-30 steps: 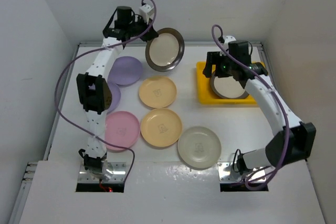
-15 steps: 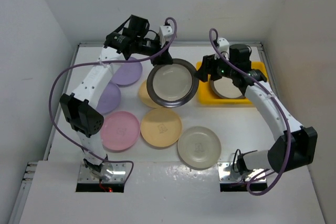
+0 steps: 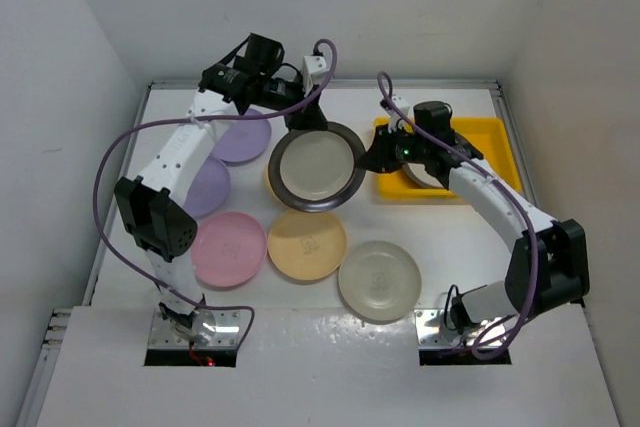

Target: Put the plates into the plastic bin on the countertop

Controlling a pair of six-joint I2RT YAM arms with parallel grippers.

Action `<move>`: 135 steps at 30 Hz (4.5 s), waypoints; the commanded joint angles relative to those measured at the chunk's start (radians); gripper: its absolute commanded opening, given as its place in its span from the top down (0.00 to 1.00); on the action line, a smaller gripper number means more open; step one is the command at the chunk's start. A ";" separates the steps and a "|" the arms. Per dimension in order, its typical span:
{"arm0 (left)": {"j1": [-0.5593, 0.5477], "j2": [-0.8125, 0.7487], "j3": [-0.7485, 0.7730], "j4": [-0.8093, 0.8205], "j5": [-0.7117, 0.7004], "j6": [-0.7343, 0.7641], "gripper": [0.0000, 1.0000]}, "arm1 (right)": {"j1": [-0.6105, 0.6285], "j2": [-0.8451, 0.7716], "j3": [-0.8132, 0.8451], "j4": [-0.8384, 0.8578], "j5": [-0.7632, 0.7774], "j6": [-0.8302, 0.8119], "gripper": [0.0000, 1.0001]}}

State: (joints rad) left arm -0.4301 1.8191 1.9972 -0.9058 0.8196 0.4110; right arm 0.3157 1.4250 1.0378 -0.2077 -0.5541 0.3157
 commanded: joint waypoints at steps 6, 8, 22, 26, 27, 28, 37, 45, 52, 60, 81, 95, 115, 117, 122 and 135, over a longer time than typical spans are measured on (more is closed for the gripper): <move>0.036 -0.064 0.003 0.099 0.207 -0.020 1.00 | 0.016 -0.005 -0.016 0.171 -0.041 0.069 0.71; 0.036 -0.064 -0.006 0.099 0.228 -0.020 1.00 | 0.016 0.008 -0.004 0.162 -0.050 0.054 0.67; 0.054 -0.064 0.006 0.099 -0.058 -0.029 0.15 | -0.053 -0.084 -0.076 0.240 0.077 0.258 1.00; 0.083 -0.055 0.015 0.186 -0.344 -0.112 0.00 | -0.235 -0.110 -0.120 0.292 0.077 0.453 1.00; 0.093 -0.055 0.015 0.186 -0.390 -0.112 0.00 | -0.268 -0.113 -0.122 0.286 0.085 0.477 1.00; 0.103 -0.064 0.015 0.200 -0.449 -0.112 0.00 | -0.309 -0.112 -0.125 0.283 0.098 0.520 1.00; 0.211 -0.162 -0.199 0.200 -0.533 -0.100 0.00 | -0.624 0.054 -0.071 0.021 0.272 0.600 1.00; 0.297 -0.219 -0.429 0.191 -0.514 -0.133 0.00 | -0.652 0.259 0.040 -0.010 0.218 0.579 1.00; 0.306 -0.239 -0.488 0.191 -0.494 -0.153 0.00 | -0.636 0.350 0.137 -0.260 0.319 0.456 0.42; 0.315 -0.248 -0.488 0.191 -0.453 -0.163 0.00 | -0.561 0.434 0.275 -0.475 0.614 0.326 0.32; 0.416 -0.467 -0.675 0.162 -0.487 -0.143 0.72 | -0.063 -0.060 -0.089 -0.654 0.578 0.230 0.76; 0.533 -0.738 -1.003 0.162 -0.683 -0.123 0.38 | 0.183 -0.129 -0.538 -0.499 0.675 0.503 0.95; 0.542 -0.612 -0.891 0.222 -0.643 -0.080 0.33 | -0.375 0.164 0.374 -0.548 0.856 0.347 1.00; 0.542 -0.601 -0.891 0.222 -0.643 -0.080 0.33 | -0.409 0.304 0.453 -0.581 0.833 0.347 1.00; 0.542 -0.581 -0.902 0.222 -0.652 -0.080 0.32 | -0.489 0.448 0.502 -0.518 0.736 0.330 1.00; 0.542 -0.541 -0.848 0.222 -0.662 -0.080 0.29 | -0.414 0.441 0.510 -0.628 0.822 0.162 0.21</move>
State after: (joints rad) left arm 0.1001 1.2835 1.0977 -0.7040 0.1593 0.3286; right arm -0.1822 1.9503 1.5333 -0.7845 0.1852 0.5480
